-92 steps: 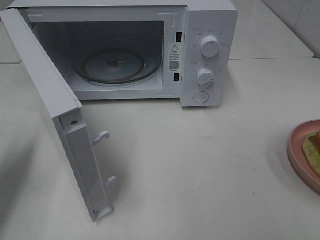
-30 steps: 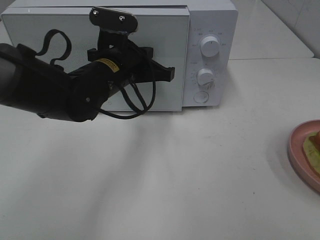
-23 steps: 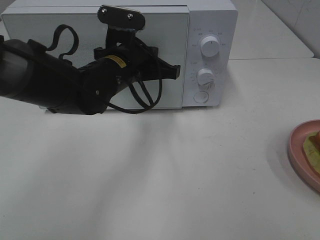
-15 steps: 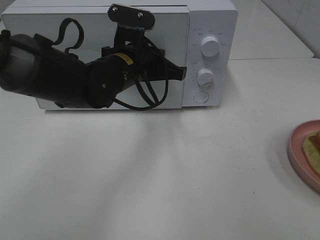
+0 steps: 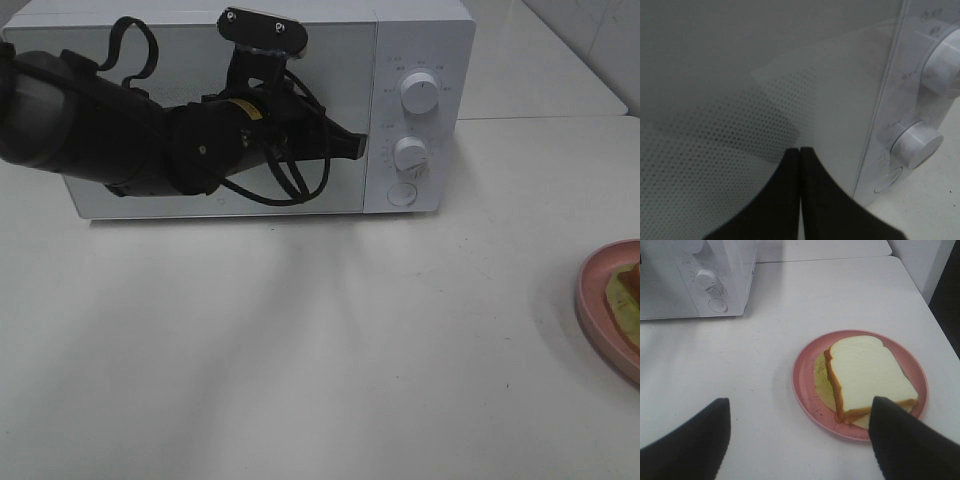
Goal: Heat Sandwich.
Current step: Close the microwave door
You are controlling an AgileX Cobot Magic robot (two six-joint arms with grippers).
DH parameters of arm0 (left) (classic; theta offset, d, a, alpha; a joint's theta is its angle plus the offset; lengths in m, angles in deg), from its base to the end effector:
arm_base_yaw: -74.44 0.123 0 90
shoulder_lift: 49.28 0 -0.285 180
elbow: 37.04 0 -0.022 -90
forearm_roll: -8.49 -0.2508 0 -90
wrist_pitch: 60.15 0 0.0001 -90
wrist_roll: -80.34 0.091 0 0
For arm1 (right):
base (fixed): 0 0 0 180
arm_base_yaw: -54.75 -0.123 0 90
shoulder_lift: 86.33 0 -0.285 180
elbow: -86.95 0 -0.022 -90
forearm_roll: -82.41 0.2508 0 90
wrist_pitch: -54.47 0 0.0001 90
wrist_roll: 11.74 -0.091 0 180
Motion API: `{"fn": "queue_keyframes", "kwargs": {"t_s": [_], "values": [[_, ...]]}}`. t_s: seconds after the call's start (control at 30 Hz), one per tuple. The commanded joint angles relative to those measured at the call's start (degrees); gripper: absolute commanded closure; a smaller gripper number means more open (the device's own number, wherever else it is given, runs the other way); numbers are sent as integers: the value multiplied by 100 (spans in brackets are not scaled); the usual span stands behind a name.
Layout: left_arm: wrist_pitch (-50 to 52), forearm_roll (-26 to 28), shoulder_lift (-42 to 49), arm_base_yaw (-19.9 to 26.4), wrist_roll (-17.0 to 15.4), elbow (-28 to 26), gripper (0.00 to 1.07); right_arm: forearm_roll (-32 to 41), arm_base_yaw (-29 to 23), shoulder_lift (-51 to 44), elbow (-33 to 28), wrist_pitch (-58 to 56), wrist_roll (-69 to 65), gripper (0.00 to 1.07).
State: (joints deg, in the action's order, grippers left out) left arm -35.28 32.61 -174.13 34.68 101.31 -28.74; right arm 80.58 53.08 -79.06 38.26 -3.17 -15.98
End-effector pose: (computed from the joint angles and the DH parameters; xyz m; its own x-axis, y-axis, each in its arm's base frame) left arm 0.3520 -0.2726 0.1703 -0.2757 0.2039 -0.9394 0.5007 0.8647 0.0407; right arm -0.0038 -0.0026 0.2812 -0.3996 0.0452 -0.9156 0.0183 0.9990 0.0413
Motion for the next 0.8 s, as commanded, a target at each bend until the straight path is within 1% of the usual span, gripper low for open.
{"fn": "queue_keyframes", "kwargs": {"t_s": [0.03, 0.1, 0.13, 0.2, 0.23, 0.27, 0.3, 0.37, 0.4, 0.43, 0.47, 0.5, 0.53, 0.57, 0.6, 0.67, 0.7, 0.73, 0.77, 0.8], "values": [[395, 441, 229, 269, -23, 80, 107, -23, 29, -126, -11, 46, 29, 32], [367, 441, 298, 269, -23, 172, 107, -23, 29, -126, -11, 46, 29, 32], [258, 464, 441, 252, -29, 355, 107, -23, 29, -126, -11, 46, 29, 32], [69, 498, 596, 241, -40, 516, 107, -23, 29, -126, -11, 46, 29, 32], [-430, 498, 762, 241, -40, 602, 104, -23, 29, -126, -11, 46, 29, 32], [-430, 498, 762, 241, -40, 602, 104, -23, 29, -126, -11, 46, 29, 32], [-751, 504, 837, 241, -40, 619, 96, -23, 29, -126, -11, 46, 29, 32], [-1352, 527, 951, 241, -40, 619, 70, -23, 29, -126, -11, 46, 29, 32], [-1851, 613, 1060, 241, -63, 619, 32, -23, 29, -126, -11, 46, 23, 32], [-1851, 613, 1060, 241, -63, 619, 32, -23, 29, -126, -11, 46, 23, 32], [-2154, 647, 1106, 241, -63, 619, 12, -23, 29, -126, -11, 46, 23, 32], [-2487, 670, 1157, 241, -80, 619, 6, -23, 29, -126, -11, 46, 23, 32], [-2762, 670, 1203, 241, -69, 619, 8, -23, 29, -126, -11, 46, 23, 32], [-3289, 630, 1295, 241, -23, 619, 10, -23, 29, -126, -11, 46, 23, 32], [-3289, 630, 1295, 241, -23, 619, 10, -23, 29, -126, -11, 46, 23, 32], [-3879, 556, 1387, 241, -23, 619, 10, -23, 29, -126, -11, 46, 29, 32], [-4400, 424, 1467, 241, -23, 619, 10, -23, 29, -126, -11, 46, 29, 32], [-4607, 355, 1507, 241, -23, 619, 10, -23, 29, -126, -11, 46, 29, 32], [-4607, 355, 1507, 241, -23, 619, 10, -23, 29, -126, -11, 46, 29, 32], [-4870, 281, 1564, 241, -23, 619, 10, -23, 29, -126, -11, 46, 29, 32]]}}
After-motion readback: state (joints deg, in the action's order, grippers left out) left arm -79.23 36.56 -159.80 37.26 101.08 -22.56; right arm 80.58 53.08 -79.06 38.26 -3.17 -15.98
